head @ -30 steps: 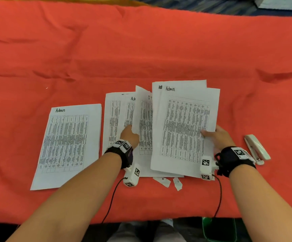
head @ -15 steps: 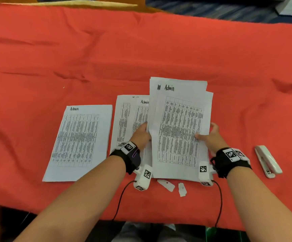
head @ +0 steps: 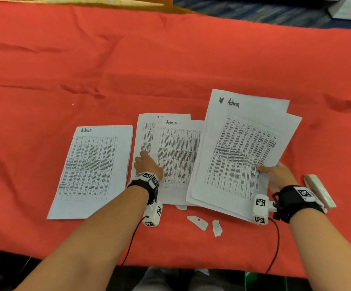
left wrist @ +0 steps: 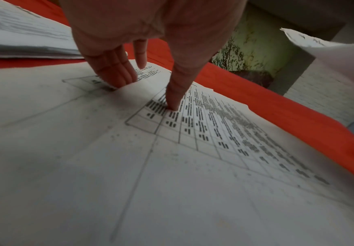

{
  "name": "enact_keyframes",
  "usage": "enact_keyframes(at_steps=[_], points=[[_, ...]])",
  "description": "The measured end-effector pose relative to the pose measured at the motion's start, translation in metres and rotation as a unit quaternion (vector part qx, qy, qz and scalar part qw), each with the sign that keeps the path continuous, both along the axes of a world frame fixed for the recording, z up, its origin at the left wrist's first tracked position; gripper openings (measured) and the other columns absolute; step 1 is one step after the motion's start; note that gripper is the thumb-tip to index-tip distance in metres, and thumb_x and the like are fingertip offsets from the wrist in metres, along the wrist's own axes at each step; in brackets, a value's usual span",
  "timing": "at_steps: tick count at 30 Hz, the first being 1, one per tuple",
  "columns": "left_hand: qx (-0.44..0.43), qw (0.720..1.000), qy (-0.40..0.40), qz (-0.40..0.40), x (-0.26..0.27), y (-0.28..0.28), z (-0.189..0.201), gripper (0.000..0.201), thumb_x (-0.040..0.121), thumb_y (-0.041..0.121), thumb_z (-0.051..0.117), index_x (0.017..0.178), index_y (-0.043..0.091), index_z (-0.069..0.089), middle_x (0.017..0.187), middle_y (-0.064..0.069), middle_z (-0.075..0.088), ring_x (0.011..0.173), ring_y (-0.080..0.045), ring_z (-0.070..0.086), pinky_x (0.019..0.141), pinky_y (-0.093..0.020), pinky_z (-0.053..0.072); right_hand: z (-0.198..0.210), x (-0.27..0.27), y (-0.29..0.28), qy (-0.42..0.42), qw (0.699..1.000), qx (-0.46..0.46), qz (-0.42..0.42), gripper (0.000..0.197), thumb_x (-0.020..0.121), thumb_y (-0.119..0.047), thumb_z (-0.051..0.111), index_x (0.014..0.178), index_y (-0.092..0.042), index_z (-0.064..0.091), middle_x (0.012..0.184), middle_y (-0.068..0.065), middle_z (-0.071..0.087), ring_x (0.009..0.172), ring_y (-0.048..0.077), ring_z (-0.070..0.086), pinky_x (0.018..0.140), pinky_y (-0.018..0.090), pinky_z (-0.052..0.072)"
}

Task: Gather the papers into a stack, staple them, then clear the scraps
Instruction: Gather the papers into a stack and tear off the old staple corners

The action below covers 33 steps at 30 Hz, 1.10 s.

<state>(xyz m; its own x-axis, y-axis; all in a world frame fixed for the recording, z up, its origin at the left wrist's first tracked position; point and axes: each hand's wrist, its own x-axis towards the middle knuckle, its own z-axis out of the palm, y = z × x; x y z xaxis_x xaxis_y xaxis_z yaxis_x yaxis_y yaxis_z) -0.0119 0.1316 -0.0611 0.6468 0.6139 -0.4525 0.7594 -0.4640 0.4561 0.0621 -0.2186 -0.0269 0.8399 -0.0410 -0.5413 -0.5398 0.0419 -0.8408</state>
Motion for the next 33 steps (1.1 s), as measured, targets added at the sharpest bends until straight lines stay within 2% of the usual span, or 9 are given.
enact_keyframes(at_steps=[3,5,8,12,16,19,25,30,33], points=[[-0.022,0.999,-0.037,-0.005,0.001,0.003,-0.001,0.062,0.079,0.001,0.066,0.133,0.001,0.035,0.125,-0.019,0.053,0.113,-0.033,0.054,0.09,-0.04,0.05,-0.001,-0.002,0.001,0.002,1.0,0.0,-0.002,0.035,0.086,0.011,0.056,0.118,-0.002,0.06,0.11,0.009,0.066,0.092,0.017,0.071,0.088,0.038,0.052],[-0.034,0.998,-0.059,-0.007,-0.002,0.006,0.003,0.044,0.084,-0.005,0.053,0.126,-0.001,0.04,0.117,-0.02,0.057,0.101,-0.032,0.059,0.078,-0.036,0.049,-0.003,-0.002,0.002,0.009,1.0,0.004,-0.008,0.038,0.086,0.012,0.056,0.121,-0.002,0.058,0.114,0.012,0.066,0.105,0.027,0.065,0.095,0.044,0.049],[-0.029,0.996,-0.084,-0.01,-0.008,0.012,0.011,0.033,0.089,-0.004,0.044,0.121,0.0,0.045,0.11,-0.019,0.06,0.084,-0.024,0.054,0.069,-0.031,0.044,-0.004,-0.003,0.005,0.019,1.0,0.007,-0.014,0.035,0.086,0.012,0.056,0.117,-0.005,0.06,0.124,0.017,0.063,0.11,0.032,0.063,0.092,0.042,0.05],[-0.003,0.995,-0.099,-0.002,-0.009,0.019,0.017,0.027,0.088,-0.006,0.042,0.113,-0.001,0.051,0.093,-0.012,0.055,0.079,-0.026,0.055,0.063,-0.029,0.044,-0.001,-0.005,0.01,0.023,0.999,0.001,-0.022,0.043,0.087,0.011,0.056,0.129,0.002,0.053,0.118,0.016,0.063,0.084,0.018,0.067,0.076,0.032,0.05],[0.006,0.99,-0.137,0.015,-0.008,0.021,0.027,0.015,0.09,-0.001,0.041,0.099,0.01,0.047,0.082,-0.005,0.052,0.065,-0.021,0.051,0.049,-0.025,0.039,-0.001,-0.004,0.017,0.034,0.999,0.017,-0.016,0.044,0.087,0.011,0.055,0.13,0.004,0.052,0.128,0.019,0.059,0.093,0.023,0.064,0.081,0.036,0.051],[-0.069,0.98,-0.188,0.001,-0.008,0.013,0.035,0.02,0.091,-0.002,0.036,0.094,0.015,0.046,0.075,-0.003,0.054,0.06,-0.018,0.049,0.052,-0.027,0.042,0.001,-0.004,0.028,0.038,0.999,0.028,-0.003,0.043,0.088,0.012,0.054,0.13,0.003,0.052,0.127,0.019,0.06,0.101,0.028,0.064,0.082,0.039,0.052],[-0.232,0.95,-0.208,0.031,-0.007,-0.017,0.045,0.015,0.092,0.001,0.047,0.098,0.014,0.051,0.091,0.004,0.062,0.068,-0.009,0.053,0.056,-0.02,0.039,0.002,-0.001,0.044,0.035,0.998,0.06,0.013,0.048,0.086,0.012,0.054,0.133,0.002,0.05,0.129,0.019,0.06,0.121,0.036,0.057,0.089,0.041,0.054],[-0.29,0.937,-0.195,0.01,-0.008,-0.036,0.043,0.016,0.091,0.001,0.051,0.098,0.015,0.052,0.088,0.005,0.063,0.072,-0.007,0.055,0.058,-0.016,0.044,0.006,-0.001,0.041,0.012,0.997,0.066,0.03,0.078,0.067,-0.002,0.078,0.138,-0.005,0.045,0.133,0.016,0.059,0.12,0.033,0.059,0.094,0.045,0.053],[-0.328,0.925,-0.19,-0.005,-0.009,-0.04,0.039,0.019,0.09,0.0,0.052,0.093,0.018,0.052,0.096,-0.007,0.069,0.082,-0.018,0.06,0.074,-0.023,0.05,0.011,-0.001,0.041,0.006,0.998,0.028,0.058,0.054,0.082,0.009,0.061,0.134,-0.003,0.049,0.132,0.019,0.058,0.116,0.037,0.059,0.102,0.054,0.045]])
